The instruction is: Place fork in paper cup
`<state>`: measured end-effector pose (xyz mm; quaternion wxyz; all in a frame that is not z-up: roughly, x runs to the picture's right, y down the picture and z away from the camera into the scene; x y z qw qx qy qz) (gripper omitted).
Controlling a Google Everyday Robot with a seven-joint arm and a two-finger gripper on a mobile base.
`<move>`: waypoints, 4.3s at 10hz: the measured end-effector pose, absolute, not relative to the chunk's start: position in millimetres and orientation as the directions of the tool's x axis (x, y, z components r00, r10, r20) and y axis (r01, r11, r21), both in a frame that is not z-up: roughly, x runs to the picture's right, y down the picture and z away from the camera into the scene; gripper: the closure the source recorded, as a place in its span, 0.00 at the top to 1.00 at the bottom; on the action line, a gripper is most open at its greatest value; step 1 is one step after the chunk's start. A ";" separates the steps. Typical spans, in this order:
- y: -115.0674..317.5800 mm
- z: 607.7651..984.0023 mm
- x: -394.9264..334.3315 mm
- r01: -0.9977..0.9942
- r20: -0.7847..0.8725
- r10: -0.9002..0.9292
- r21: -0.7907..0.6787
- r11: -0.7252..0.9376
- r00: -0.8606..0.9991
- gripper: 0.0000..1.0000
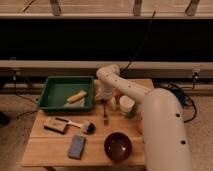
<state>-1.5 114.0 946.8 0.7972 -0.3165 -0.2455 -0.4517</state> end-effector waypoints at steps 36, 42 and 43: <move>48.7 822.9 58.0 0.852 0.528 -0.676 -0.221 0.475 0.514 0.00; 43.3 825.9 121.1 0.784 0.489 -0.617 -0.308 0.539 0.617 0.00; 43.7 827.2 133.1 0.770 0.481 -0.605 -0.325 0.549 0.635 0.00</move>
